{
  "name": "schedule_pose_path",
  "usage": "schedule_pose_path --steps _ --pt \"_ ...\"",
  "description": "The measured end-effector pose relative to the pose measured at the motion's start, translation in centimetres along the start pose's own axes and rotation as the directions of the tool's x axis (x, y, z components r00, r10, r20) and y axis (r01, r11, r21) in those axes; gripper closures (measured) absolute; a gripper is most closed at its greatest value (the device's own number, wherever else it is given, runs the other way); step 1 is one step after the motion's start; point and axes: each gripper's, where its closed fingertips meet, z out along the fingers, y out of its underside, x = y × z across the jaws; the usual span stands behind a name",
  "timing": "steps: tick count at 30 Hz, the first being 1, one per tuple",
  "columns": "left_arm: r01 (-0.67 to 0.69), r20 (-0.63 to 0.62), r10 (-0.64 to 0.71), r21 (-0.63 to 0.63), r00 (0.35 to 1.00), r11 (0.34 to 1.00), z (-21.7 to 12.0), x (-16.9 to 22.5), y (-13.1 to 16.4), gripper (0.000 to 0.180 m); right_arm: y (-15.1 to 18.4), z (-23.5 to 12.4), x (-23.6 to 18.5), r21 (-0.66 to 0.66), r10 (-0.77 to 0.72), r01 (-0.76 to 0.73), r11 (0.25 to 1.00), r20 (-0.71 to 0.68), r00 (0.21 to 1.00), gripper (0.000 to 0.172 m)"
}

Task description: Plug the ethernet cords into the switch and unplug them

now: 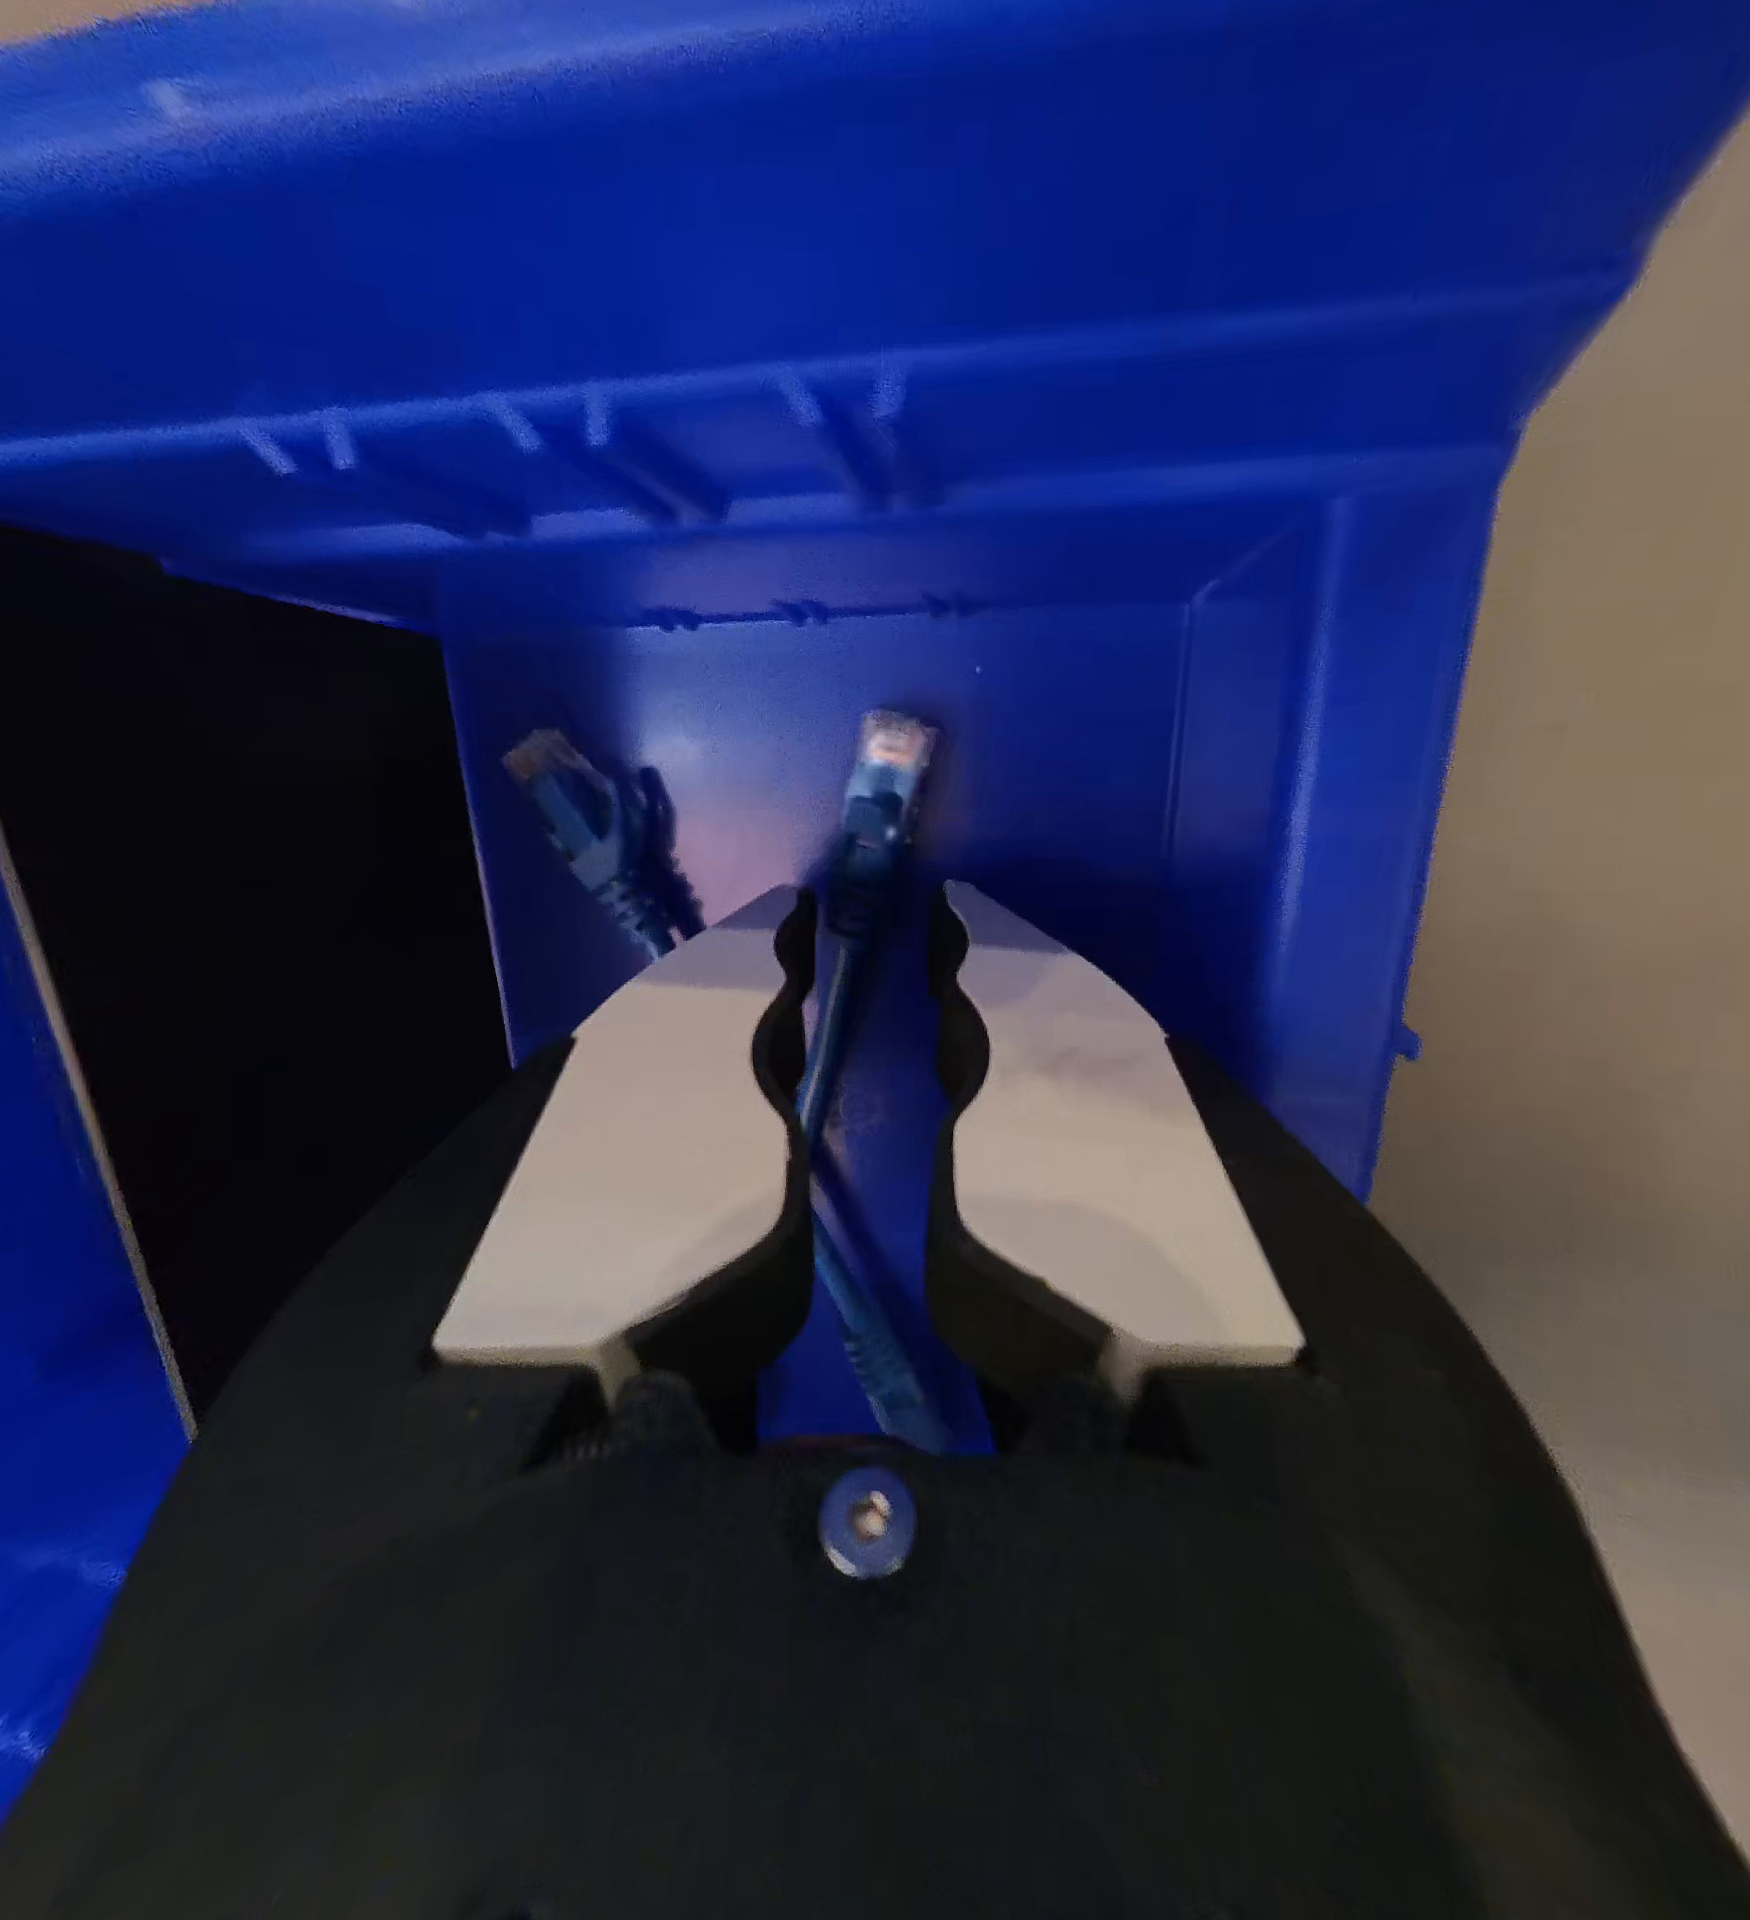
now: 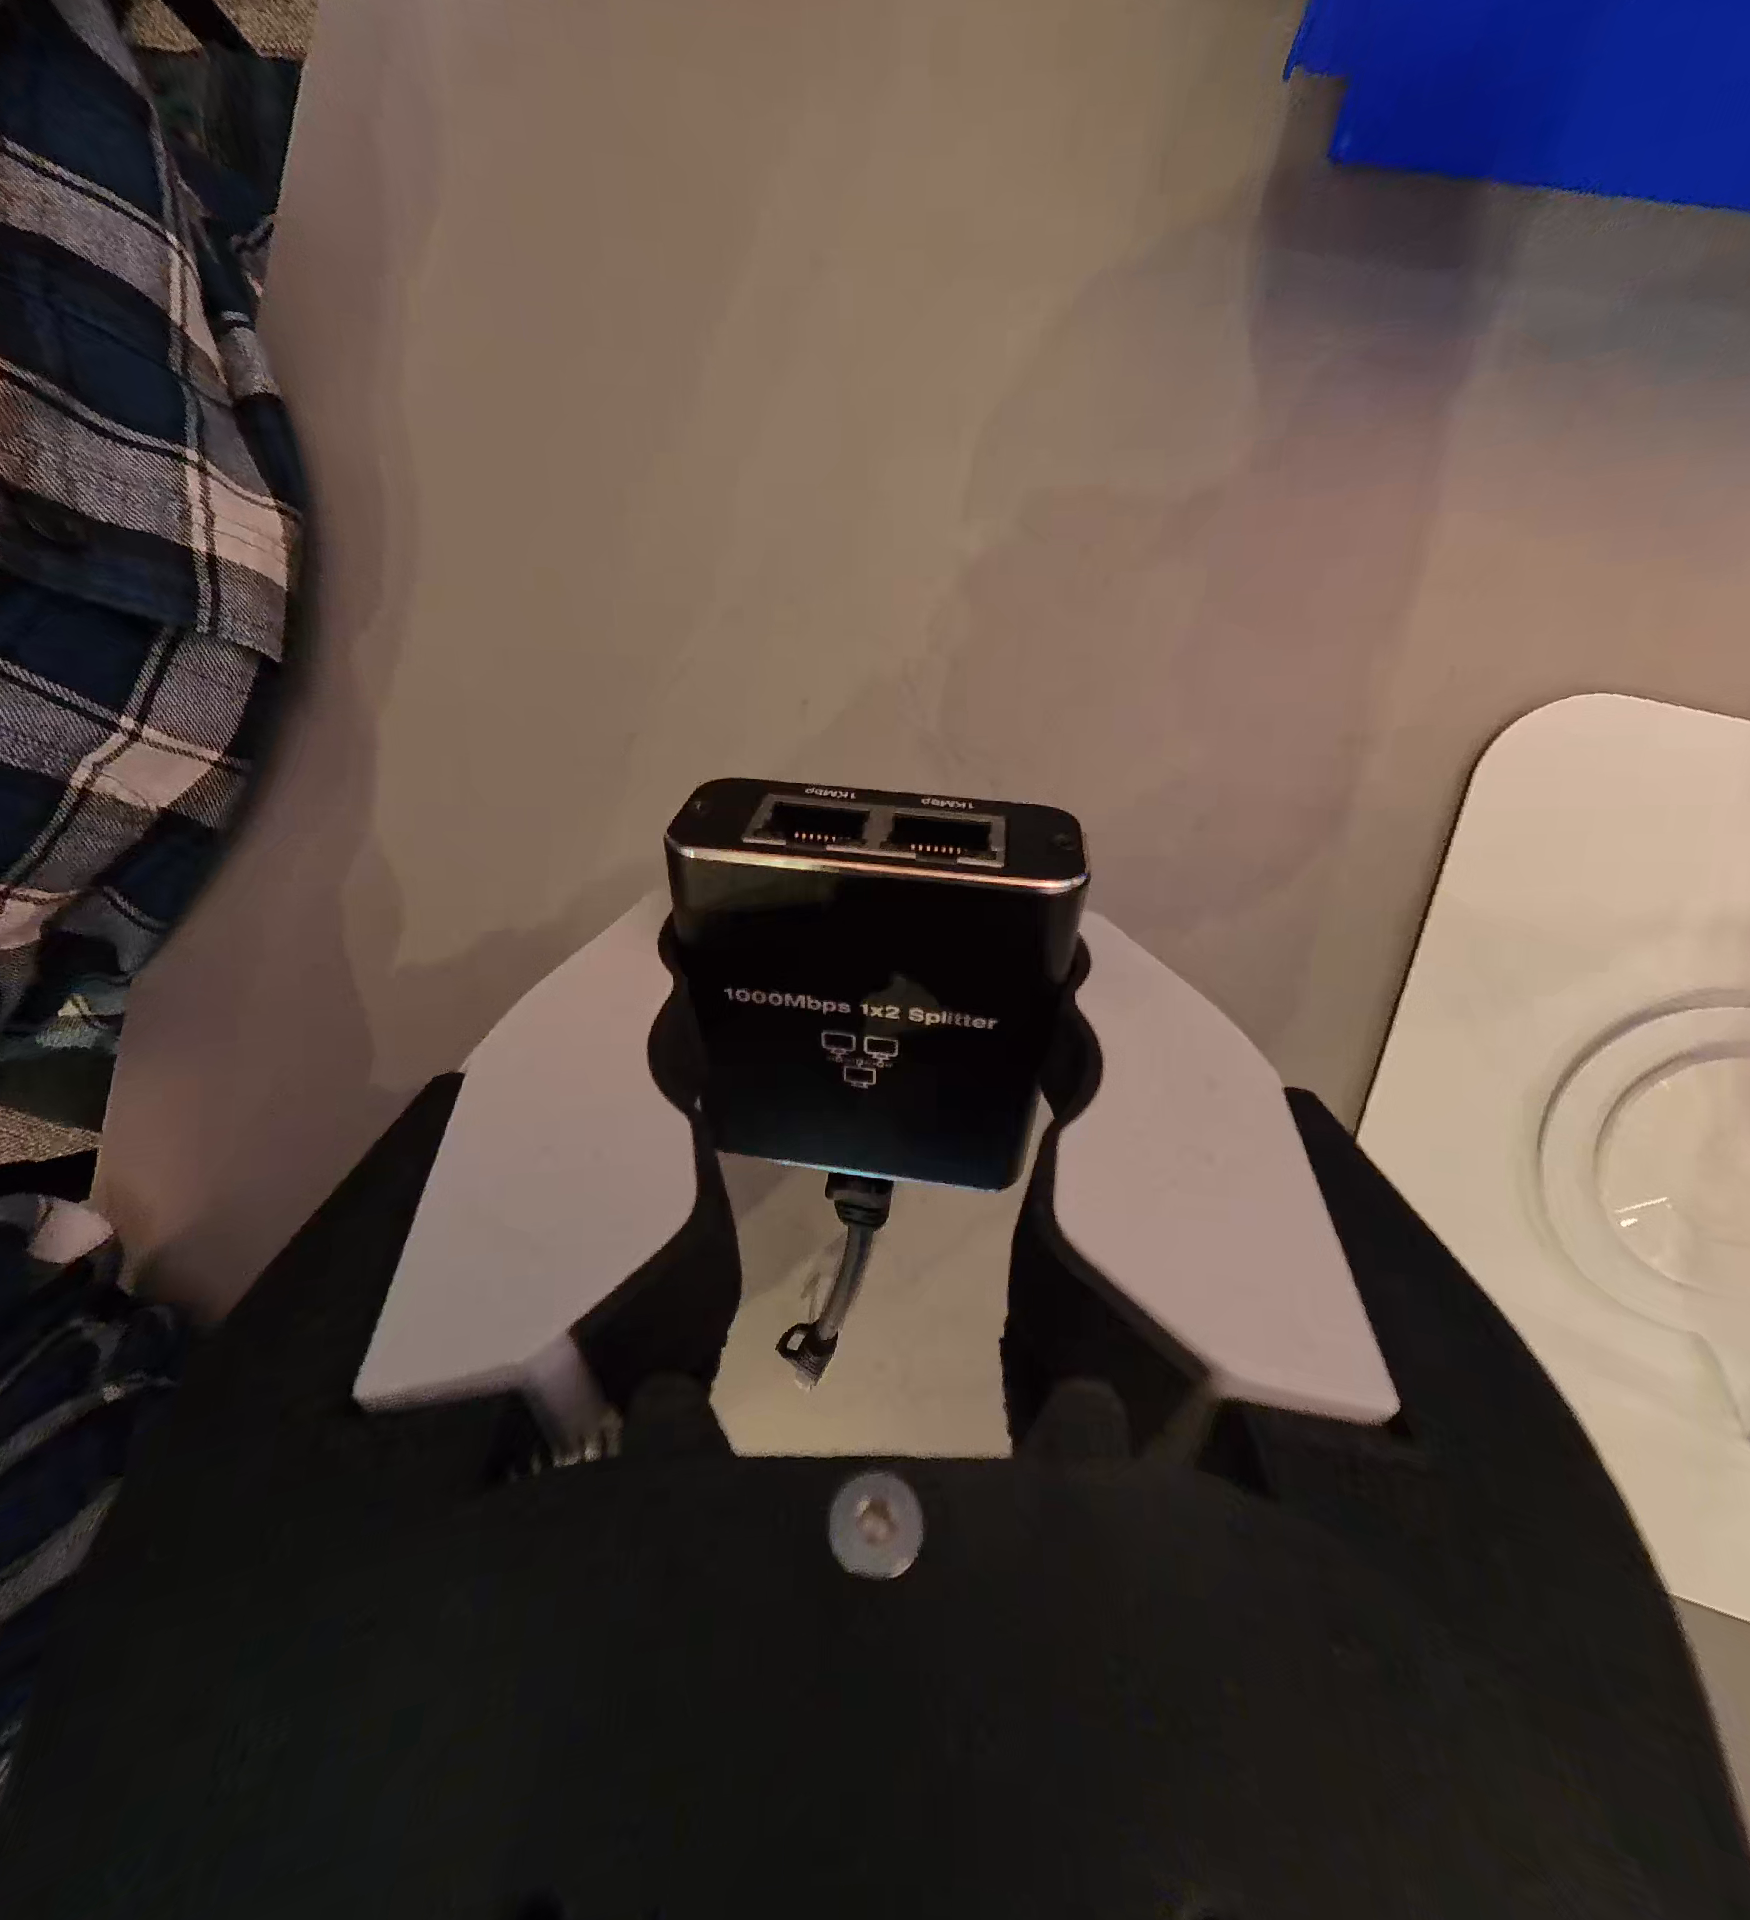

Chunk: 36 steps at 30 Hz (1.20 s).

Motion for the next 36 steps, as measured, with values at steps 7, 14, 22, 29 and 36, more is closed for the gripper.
schedule_pose_path --steps 7,14,22,29,36 --pt "0.009 -0.064 -0.009 0.002 0.998 1.0 0.2 0.2 -0.1 0.168 0.3 0.2 0.2 -0.003 0.007 -0.007 1.0 0.015 1.0 0.107" --pt "0.039 -0.004 -0.039 0.008 0.999 0.999 -1.1 -0.5 -0.8 0.169 0.4 0.1 0.2 -0.001 0.005 -0.005 1.0 0.015 1.0 0.107" --pt "0.127 0.043 -0.137 0.188 0.99 0.974 -7.7 -2.0 -2.6 0.17 0.3 -0.6 0.0 0.008 -0.007 0.007 1.0 0.003 1.0 0.107" --pt "0.174 0.057 -0.212 0.392 0.976 0.904 -12.5 -2.2 -5.0 0.17 0.1 -1.1 -0.3 0.016 -0.021 0.021 1.0 -0.009 1.0 0.107" --pt "0.236 0.04 -0.361 0.689 0.932 0.685 -18.0 -3.3 -6.8 0.17 -0.1 -1.7 -0.6 0.032 -0.035 0.036 0.999 -0.025 0.999 0.107"
